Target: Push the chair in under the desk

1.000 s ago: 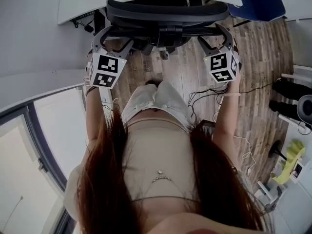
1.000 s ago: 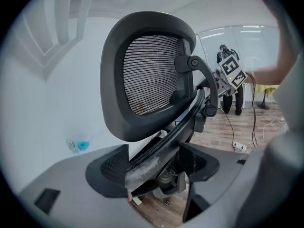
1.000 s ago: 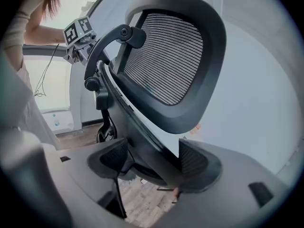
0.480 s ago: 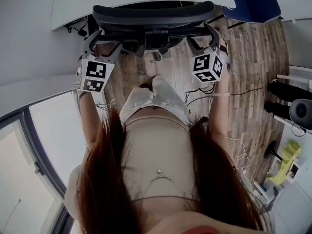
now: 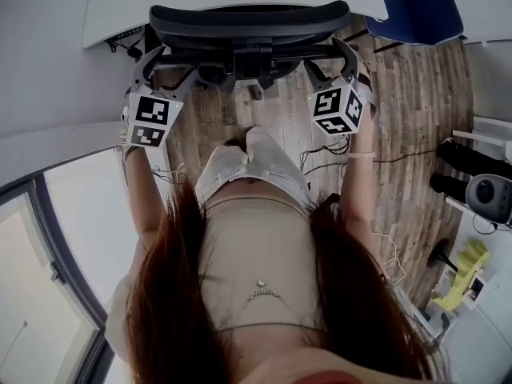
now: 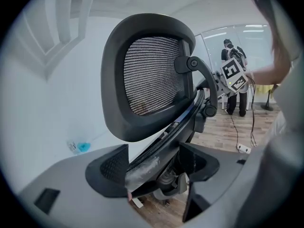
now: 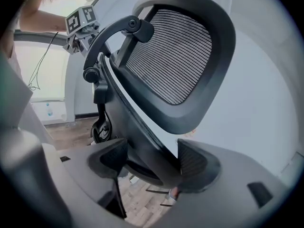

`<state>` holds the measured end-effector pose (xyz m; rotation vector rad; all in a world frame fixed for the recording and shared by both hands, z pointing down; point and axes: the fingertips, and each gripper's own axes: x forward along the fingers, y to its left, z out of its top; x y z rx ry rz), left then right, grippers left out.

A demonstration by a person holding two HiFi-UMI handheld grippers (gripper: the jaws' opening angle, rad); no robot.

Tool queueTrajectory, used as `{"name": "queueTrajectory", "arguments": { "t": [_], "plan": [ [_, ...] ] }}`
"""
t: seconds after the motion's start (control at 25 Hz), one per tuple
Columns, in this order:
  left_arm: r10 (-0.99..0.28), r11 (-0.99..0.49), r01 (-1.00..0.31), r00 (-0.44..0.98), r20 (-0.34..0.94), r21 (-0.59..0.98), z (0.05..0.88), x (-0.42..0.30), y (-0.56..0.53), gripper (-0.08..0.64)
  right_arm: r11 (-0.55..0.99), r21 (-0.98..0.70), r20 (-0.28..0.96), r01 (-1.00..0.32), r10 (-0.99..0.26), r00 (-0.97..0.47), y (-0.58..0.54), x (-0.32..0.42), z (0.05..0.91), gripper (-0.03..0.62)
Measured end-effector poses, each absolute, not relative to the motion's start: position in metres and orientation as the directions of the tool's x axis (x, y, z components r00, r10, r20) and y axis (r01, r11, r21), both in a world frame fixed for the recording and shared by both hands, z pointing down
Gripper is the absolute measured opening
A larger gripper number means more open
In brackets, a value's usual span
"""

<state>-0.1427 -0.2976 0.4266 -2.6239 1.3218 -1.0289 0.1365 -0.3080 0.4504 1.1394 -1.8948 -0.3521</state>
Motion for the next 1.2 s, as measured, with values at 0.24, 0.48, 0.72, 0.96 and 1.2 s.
{"name": "queueTrajectory", "arguments": {
  "t": [0.24, 0.48, 0.72, 0.96, 1.2],
  "plan": [
    [-0.728, -0.633, -0.712, 0.414, 0.546, -0.303, 0.429, -0.141, -0.303, 0.328, 0.544, 0.619, 0.535, -0.566, -0.820, -0.203, -0.315, 0.138, 0.452, 0.331],
    [-0.732, -0.627, -0.717, 0.406, 0.548, -0.306, 0.428, -0.140, -0.312, 0.328, 0.535, 0.627, 0.520, -0.567, -0.829, -0.207, -0.324, 0.139, 0.452, 0.331],
    [-0.734, -0.622, -0.723, 0.402, 0.548, -0.302, 0.429, -0.140, -0.317, 0.328, 0.532, 0.633, 0.508, -0.563, -0.833, -0.217, -0.331, 0.138, 0.452, 0.331],
    [-0.736, -0.615, -0.729, 0.395, 0.550, -0.301, 0.428, -0.135, -0.325, 0.328, 0.533, 0.631, 0.506, -0.564, -0.834, -0.221, -0.341, 0.142, 0.452, 0.331],
    [-0.737, -0.612, -0.732, 0.391, 0.551, -0.299, 0.427, -0.130, -0.331, 0.328, 0.532, 0.633, 0.500, -0.562, -0.836, -0.227, -0.349, 0.147, 0.451, 0.331]
  ]
}}
